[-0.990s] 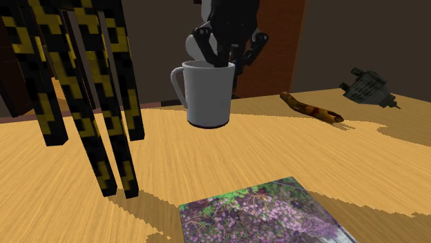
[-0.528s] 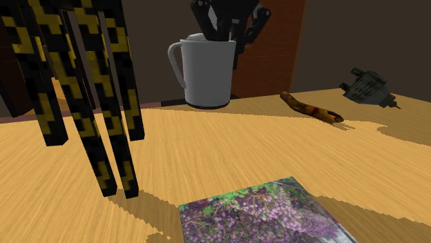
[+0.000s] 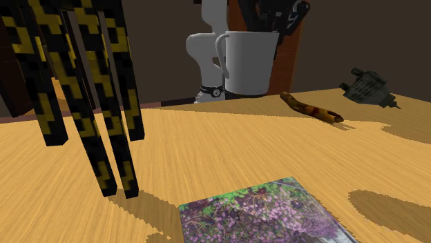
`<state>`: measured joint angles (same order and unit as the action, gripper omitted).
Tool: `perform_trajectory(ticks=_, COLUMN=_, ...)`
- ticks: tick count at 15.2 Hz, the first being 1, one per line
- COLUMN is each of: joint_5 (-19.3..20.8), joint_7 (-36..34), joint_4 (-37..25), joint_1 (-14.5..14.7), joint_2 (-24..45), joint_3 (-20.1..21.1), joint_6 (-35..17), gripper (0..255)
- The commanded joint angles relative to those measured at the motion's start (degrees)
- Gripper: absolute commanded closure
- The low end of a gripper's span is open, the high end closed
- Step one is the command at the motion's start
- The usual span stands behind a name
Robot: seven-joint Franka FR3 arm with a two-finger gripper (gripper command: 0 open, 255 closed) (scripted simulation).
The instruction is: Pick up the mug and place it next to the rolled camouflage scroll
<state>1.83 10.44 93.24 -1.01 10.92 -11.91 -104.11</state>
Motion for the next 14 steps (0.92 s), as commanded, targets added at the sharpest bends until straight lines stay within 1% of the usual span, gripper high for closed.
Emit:
perform_trajectory(ticks=1, joint_5=0.37, joint_7=-3.04, joint_4=0.94, joint_1=1.79, joint_2=-0.68, joint_3=1.13, joint_6=-0.12, gripper=255)
perform_trajectory(ticks=8, joint_5=0.92, joint_7=-11.96, joint_4=0.16, joint_1=7.08, joint_2=-0.33, joint_3=4.72, joint_6=0.85, gripper=255)
perform_trajectory(ticks=14, joint_5=1.15, joint_7=-19.28, joint_4=-3.4, joint_1=11.5, joint_2=2.12, joint_3=7.65, joint_6=2.43, gripper=255)
